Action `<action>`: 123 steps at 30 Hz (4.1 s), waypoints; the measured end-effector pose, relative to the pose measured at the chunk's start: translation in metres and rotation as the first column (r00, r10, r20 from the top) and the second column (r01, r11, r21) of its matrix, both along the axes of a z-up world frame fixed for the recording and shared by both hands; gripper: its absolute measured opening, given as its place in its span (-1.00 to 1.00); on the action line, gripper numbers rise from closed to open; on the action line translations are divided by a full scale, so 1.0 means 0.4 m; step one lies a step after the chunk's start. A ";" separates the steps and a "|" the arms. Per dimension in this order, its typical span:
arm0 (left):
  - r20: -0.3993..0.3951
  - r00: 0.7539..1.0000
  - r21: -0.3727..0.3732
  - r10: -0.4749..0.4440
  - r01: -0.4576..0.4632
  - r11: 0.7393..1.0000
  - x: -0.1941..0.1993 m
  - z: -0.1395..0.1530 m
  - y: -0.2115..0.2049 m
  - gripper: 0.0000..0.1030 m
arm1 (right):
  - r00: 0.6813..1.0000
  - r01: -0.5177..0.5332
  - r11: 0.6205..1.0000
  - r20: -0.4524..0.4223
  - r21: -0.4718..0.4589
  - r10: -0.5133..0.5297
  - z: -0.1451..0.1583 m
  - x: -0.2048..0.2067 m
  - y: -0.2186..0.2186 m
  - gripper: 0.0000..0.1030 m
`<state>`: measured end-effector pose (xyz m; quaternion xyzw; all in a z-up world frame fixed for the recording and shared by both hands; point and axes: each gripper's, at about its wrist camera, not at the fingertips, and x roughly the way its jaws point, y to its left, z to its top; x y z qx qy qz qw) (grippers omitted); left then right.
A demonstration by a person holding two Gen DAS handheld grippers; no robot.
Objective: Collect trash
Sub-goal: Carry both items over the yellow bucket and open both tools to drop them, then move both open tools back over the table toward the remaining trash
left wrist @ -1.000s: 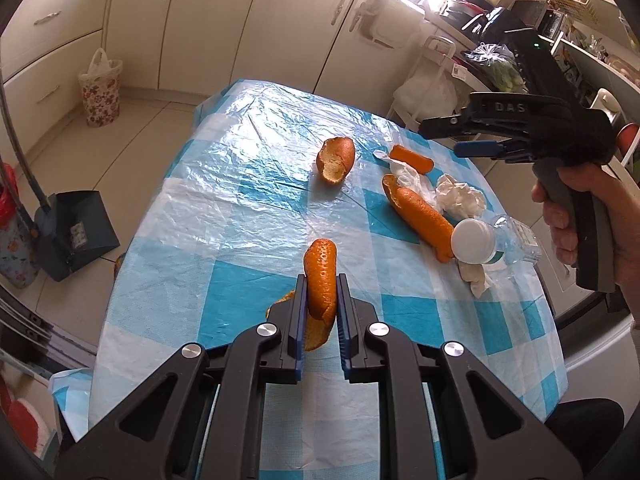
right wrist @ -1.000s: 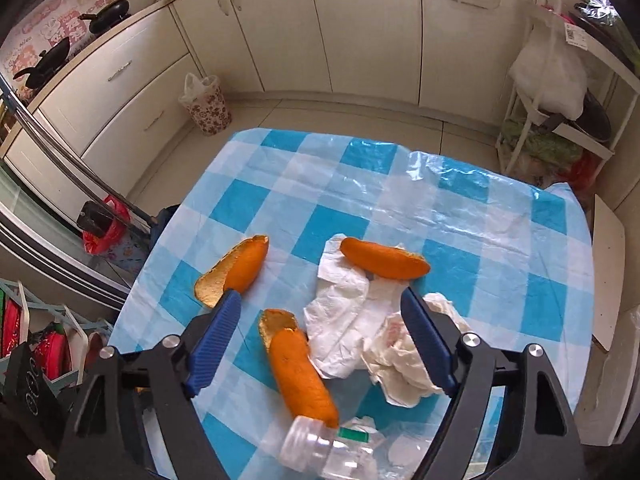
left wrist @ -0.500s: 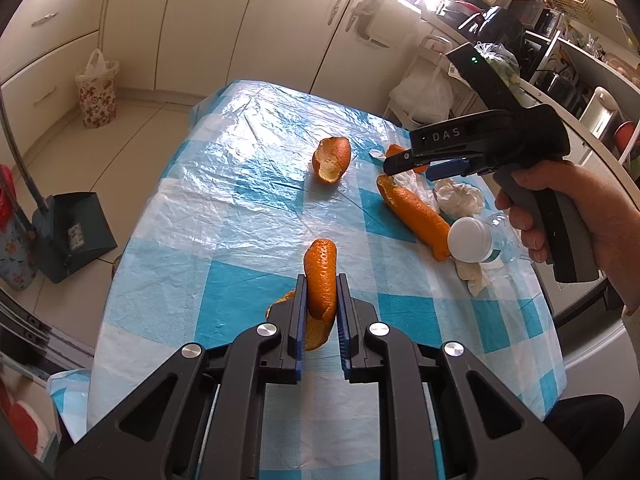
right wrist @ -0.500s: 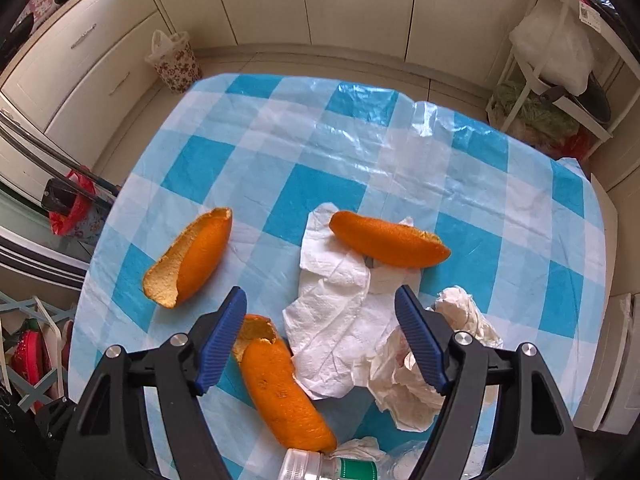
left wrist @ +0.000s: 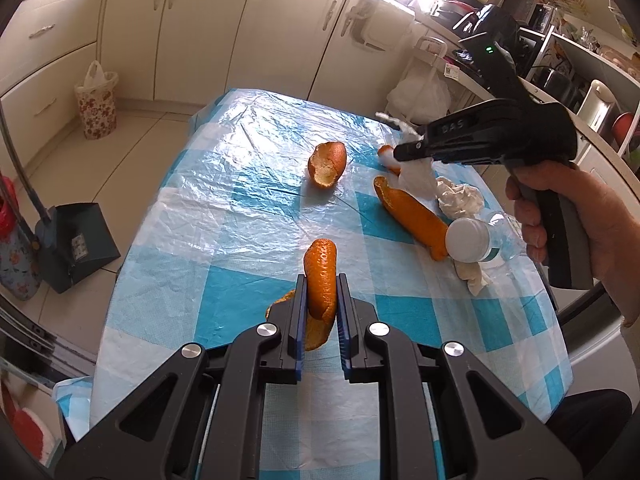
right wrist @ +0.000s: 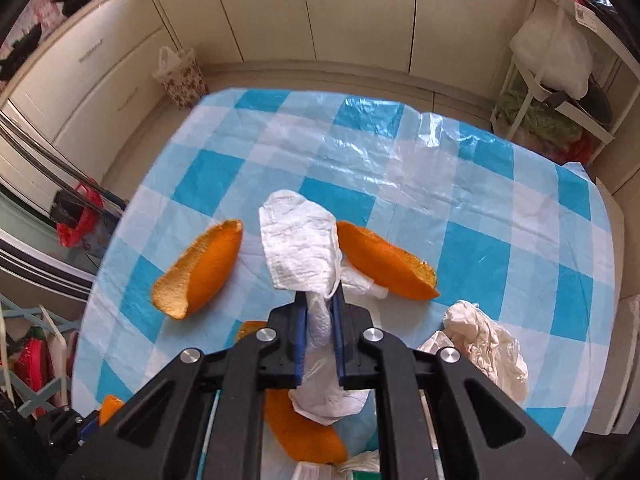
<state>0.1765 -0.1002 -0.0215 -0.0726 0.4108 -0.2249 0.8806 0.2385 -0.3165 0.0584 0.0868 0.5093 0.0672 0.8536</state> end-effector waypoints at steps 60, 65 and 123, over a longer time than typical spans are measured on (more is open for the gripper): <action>-0.012 0.993 0.066 -0.119 0.120 0.991 -0.668 0.077 0.111 -0.75 | 0.991 0.041 0.975 -0.136 0.219 -0.011 -0.272 -0.862 0.243 0.01; -0.022 0.990 0.102 -0.140 0.142 0.985 -0.675 0.067 0.084 -0.75 | 0.995 0.067 0.974 -0.083 0.216 -0.050 -0.239 -0.896 0.213 0.13; 0.095 0.994 0.119 0.045 -0.056 0.991 -0.694 0.088 0.142 0.60 | 0.896 0.157 0.976 0.394 0.149 -0.204 0.000 -0.986 0.169 0.41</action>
